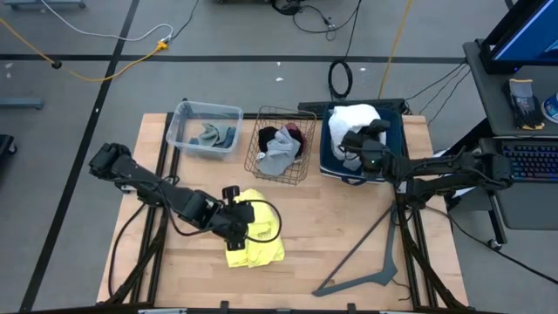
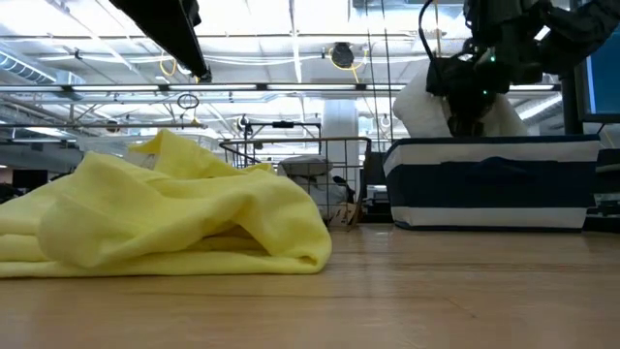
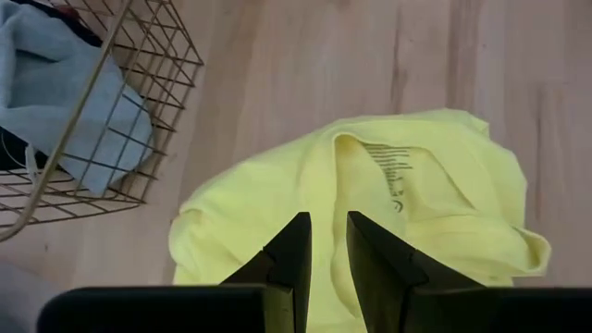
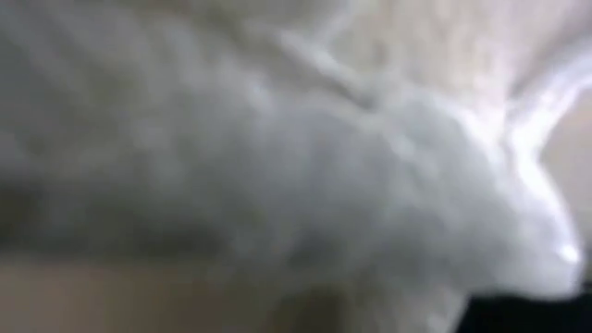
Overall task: Pick & Place Cloths
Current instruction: Put the white shirt into the blue bin
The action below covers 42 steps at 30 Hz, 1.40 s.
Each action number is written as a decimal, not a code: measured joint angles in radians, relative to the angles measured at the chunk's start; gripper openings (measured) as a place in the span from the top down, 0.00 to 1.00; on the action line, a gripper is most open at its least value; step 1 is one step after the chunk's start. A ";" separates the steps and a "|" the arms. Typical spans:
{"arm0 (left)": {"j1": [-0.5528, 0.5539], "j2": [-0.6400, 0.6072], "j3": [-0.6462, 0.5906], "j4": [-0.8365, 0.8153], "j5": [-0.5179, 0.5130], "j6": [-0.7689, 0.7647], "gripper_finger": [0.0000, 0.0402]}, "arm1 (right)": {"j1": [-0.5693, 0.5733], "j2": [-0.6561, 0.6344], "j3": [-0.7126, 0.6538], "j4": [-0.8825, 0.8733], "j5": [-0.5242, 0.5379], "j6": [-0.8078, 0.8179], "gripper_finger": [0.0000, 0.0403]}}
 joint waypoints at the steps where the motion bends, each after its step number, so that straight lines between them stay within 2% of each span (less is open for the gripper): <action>1: -0.004 0.000 0.000 0.000 0.000 -0.006 0.81 | 0.000 0.000 0.000 -0.021 0.000 0.028 1.00; 13: -0.046 -0.001 0.000 0.006 0.000 -0.031 0.81 | 0.000 -0.001 0.000 -0.200 -0.025 0.375 1.00; 16: -0.046 -0.001 0.000 0.006 0.000 -0.032 0.81 | 0.000 -0.015 0.002 -0.264 -0.113 0.497 1.00; 21: -0.045 -0.001 0.000 0.007 -0.001 -0.033 0.81 | -0.049 -0.029 0.038 -0.532 -0.310 0.783 1.00; 25: -0.045 -0.001 0.000 0.010 0.000 -0.032 0.81 | -0.103 -0.029 0.073 -0.691 -0.361 0.940 1.00; 34: -0.045 -0.001 0.000 0.011 0.000 -0.026 0.81 | -0.228 -0.032 0.210 -1.011 -0.687 1.214 1.00; 39: -0.045 -0.001 0.000 0.011 0.000 -0.028 0.81 | -0.291 -0.032 0.231 -1.135 -0.763 1.313 1.00; 42: -0.045 -0.001 0.000 0.011 0.000 -0.028 0.81 | -0.340 -0.028 0.231 -1.178 -0.868 1.338 1.00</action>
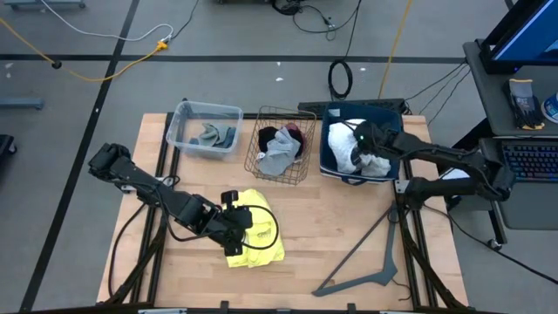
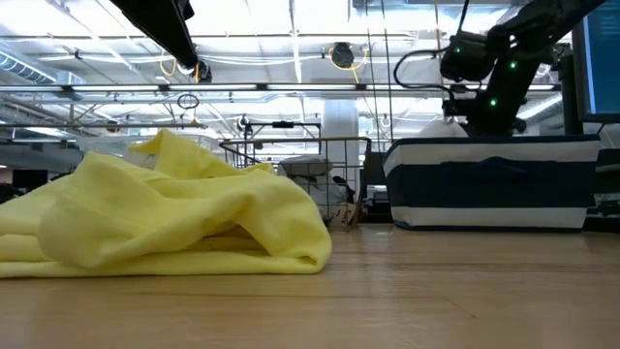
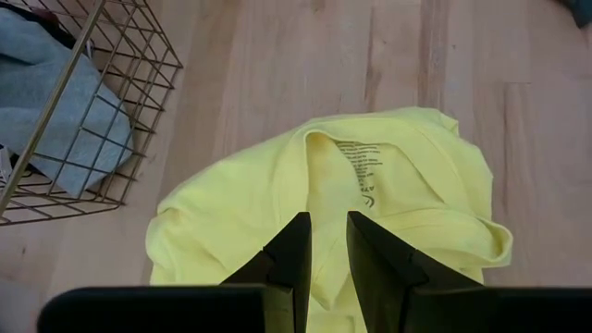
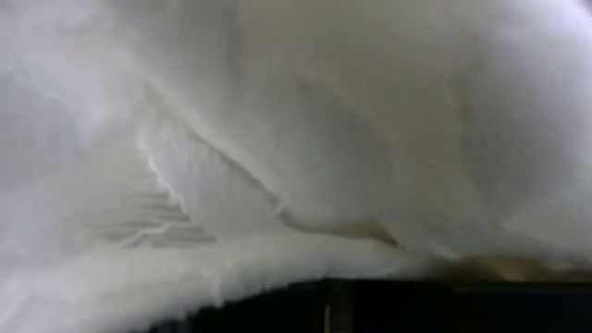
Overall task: Pick & Place Cloths
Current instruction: Put the white shirt into the blue bin
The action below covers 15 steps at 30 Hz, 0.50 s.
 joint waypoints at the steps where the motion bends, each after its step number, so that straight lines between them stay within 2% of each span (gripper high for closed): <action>1: 0.000 0.000 0.000 0.001 0.000 0.000 0.81 | -0.015 0.005 0.000 -0.005 -0.035 -0.002 1.00; 3: 0.000 0.000 0.000 0.004 0.000 0.000 0.81 | -0.040 0.013 0.000 -0.009 -0.074 -0.006 0.99; 8: 0.000 0.000 0.000 0.018 0.002 0.000 0.81 | -0.066 0.030 0.000 0.006 -0.093 -0.022 0.98; 11: 0.000 0.000 0.000 0.019 0.003 0.003 0.81 | -0.072 0.040 0.000 0.022 -0.131 -0.054 0.94; 15: 0.000 0.000 0.000 0.019 0.003 0.002 0.81 | -0.072 0.043 0.000 0.019 -0.127 -0.078 0.86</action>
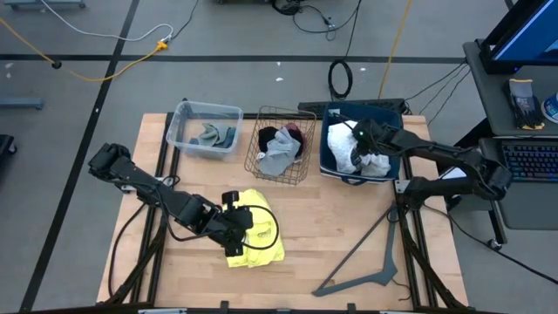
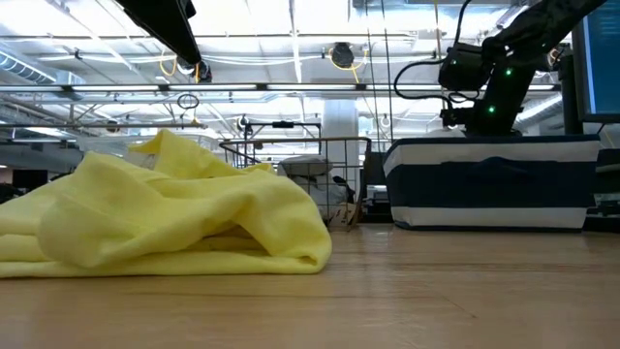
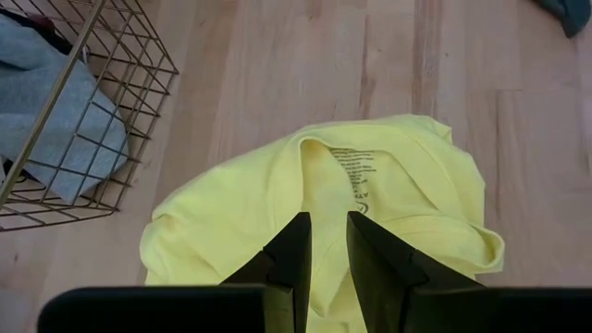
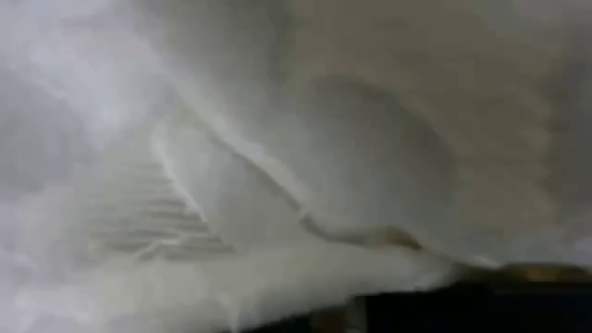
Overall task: Pick & Place Cloths
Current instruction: Put the white shirt into the blue bin, then put the yellow shirt into the blue bin
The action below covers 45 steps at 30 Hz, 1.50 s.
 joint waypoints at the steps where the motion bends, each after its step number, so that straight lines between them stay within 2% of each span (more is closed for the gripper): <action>1: 0.000 0.000 0.000 0.000 0.000 0.000 0.81 | 0.000 -0.002 0.000 -0.003 -0.001 -0.009 0.84; 10: 0.000 0.000 0.000 0.000 0.006 0.004 0.81 | 0.002 -0.051 0.000 -0.095 -0.010 -0.032 0.65; 16: 0.000 0.000 0.000 0.005 0.006 0.005 0.81 | 0.002 -0.104 -0.001 -0.173 -0.153 -0.032 0.58; 22: 0.000 0.000 0.000 0.026 0.010 0.006 0.81 | 0.002 -0.149 0.043 -0.232 -0.188 -0.028 0.54; 27: 0.000 0.000 0.000 0.026 0.025 0.006 0.81 | 0.002 -0.153 0.153 -0.339 -0.319 0.006 0.53; 35: 0.000 0.000 0.000 0.025 0.056 0.004 0.81 | 0.002 -0.153 0.266 -0.357 -0.577 0.032 0.53; 41: -0.008 0.000 0.000 0.025 0.118 -0.032 0.81 | 0.006 -0.175 0.287 -0.259 -0.768 0.048 0.54; 45: -0.034 0.000 0.000 0.025 0.158 -0.092 0.81 | 0.047 -0.203 0.287 -0.170 -0.815 0.039 0.54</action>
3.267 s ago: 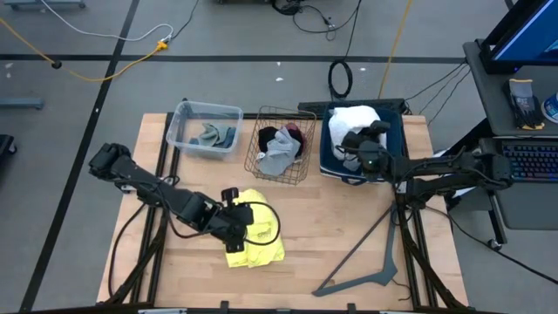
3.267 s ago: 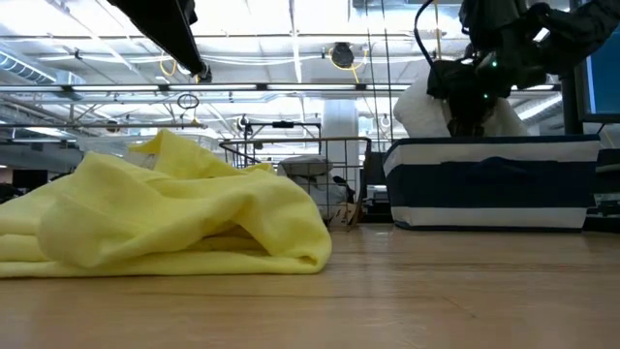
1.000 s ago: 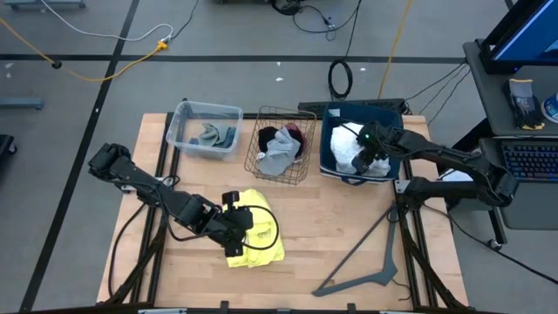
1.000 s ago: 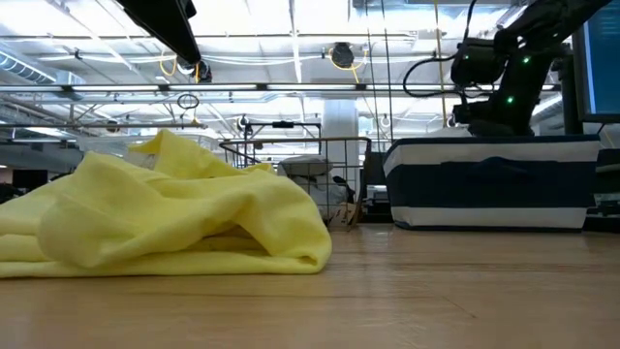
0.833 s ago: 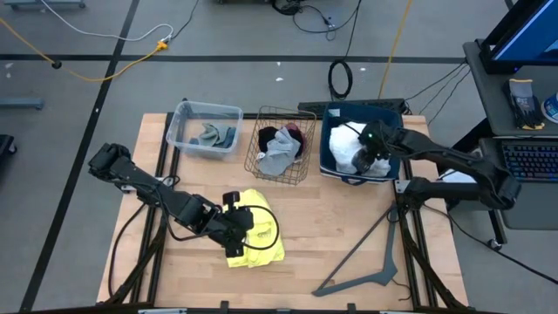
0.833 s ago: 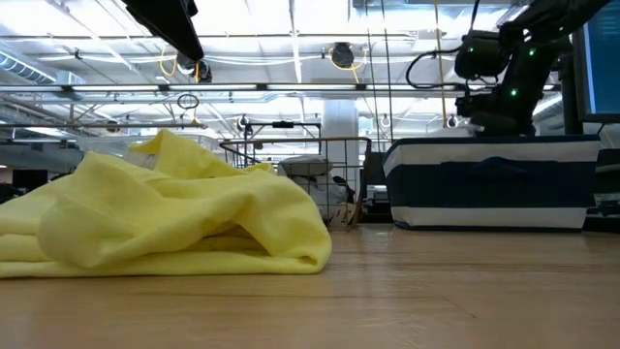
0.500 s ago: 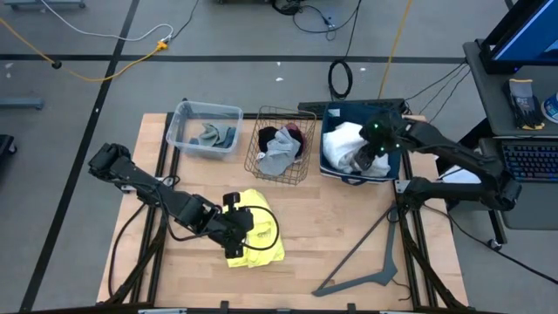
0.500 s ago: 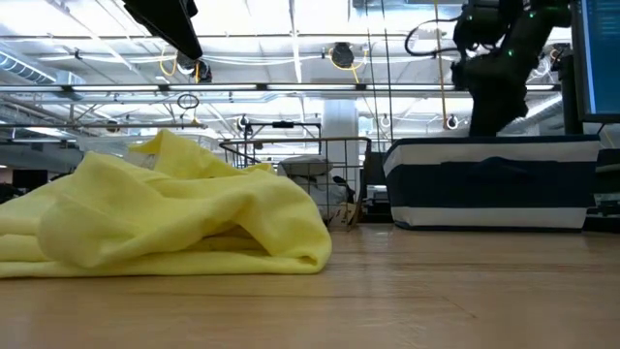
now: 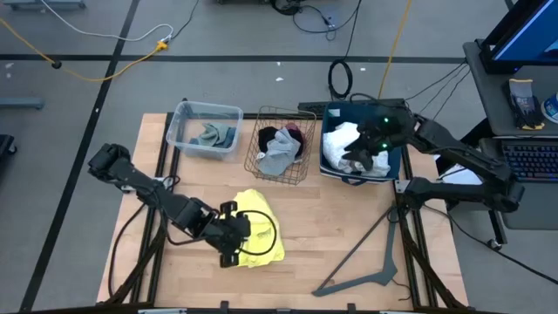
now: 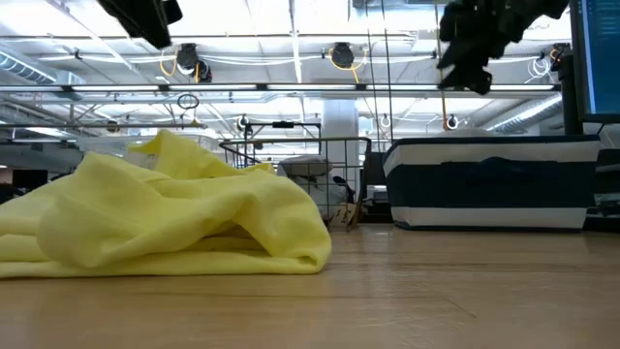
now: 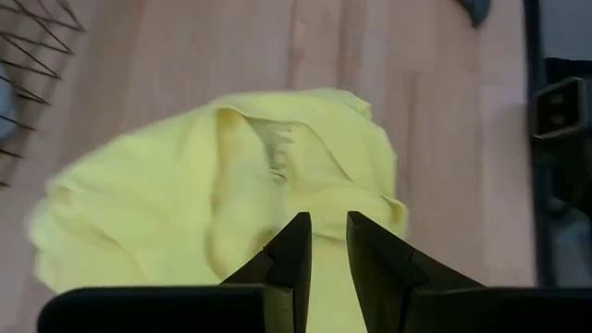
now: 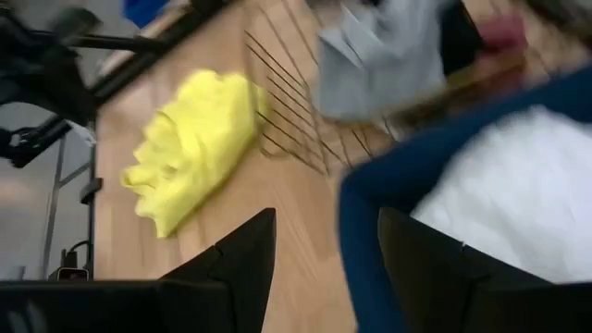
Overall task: Pick & Place Cloths
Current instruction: Put the yellow shirt into the blue bin
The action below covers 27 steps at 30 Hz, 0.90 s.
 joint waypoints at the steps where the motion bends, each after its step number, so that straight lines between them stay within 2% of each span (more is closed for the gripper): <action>1: -0.009 0.000 0.000 0.000 0.010 -0.014 0.81 | 0.014 -0.009 0.000 0.024 0.000 -0.001 0.54; 5: -0.049 0.000 0.000 -0.003 0.013 -0.059 0.81 | 0.078 -0.034 0.000 0.107 0.000 -0.015 0.54; 12: -0.096 0.000 0.000 -0.003 -0.096 -0.098 0.81 | 0.177 -0.061 0.000 0.201 0.002 -0.012 0.56; 22: -0.079 0.034 0.001 0.011 -0.132 -0.095 0.81 | 0.231 -0.059 0.000 0.218 0.006 -0.011 0.56; 27: -0.042 0.091 0.001 0.014 -0.120 -0.082 0.71 | 0.231 -0.059 0.000 0.219 0.007 -0.023 0.57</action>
